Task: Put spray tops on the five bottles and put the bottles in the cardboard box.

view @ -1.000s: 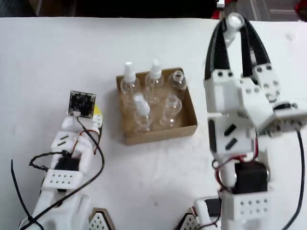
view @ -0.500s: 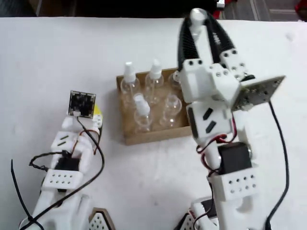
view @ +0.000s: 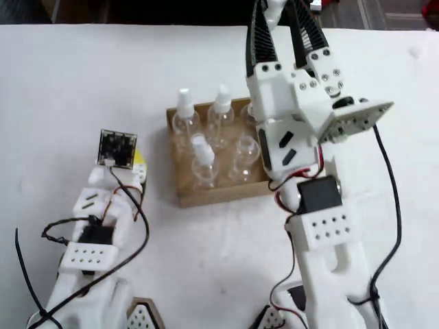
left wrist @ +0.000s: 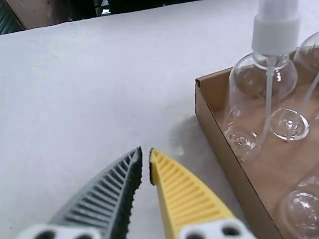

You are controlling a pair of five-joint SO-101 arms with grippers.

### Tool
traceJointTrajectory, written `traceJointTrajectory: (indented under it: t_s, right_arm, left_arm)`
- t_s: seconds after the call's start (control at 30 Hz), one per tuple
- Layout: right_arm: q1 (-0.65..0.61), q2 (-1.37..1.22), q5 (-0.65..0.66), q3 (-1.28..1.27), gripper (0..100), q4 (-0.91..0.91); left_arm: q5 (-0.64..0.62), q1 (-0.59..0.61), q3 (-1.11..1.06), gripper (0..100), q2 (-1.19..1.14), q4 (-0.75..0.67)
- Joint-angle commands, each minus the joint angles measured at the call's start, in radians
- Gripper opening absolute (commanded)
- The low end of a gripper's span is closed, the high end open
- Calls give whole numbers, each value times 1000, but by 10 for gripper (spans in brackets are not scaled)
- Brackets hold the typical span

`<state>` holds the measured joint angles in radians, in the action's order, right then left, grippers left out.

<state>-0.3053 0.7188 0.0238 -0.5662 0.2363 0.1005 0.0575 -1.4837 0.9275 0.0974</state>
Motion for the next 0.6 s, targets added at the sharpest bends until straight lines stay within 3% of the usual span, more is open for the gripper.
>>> traceJointTrajectory:
  t_s: [0.0, 0.17, 0.43, 0.57]
  right_arm:
    - [-13, -74, 9, 3, 16, 93]
    - [-5, -110, 11, -5, 16, 127]
    - [36, 117, 11, -305, 16, 119]
    - [77, 104, 6, -344, 16, 142]
  left_arm:
    - [11, -13, 8, 35, 1, -31]
    - [11, -13, 8, 35, 1, -31]
    - [11, -13, 9, 35, 1, -31]
    - [11, -13, 9, 35, 1, -31]
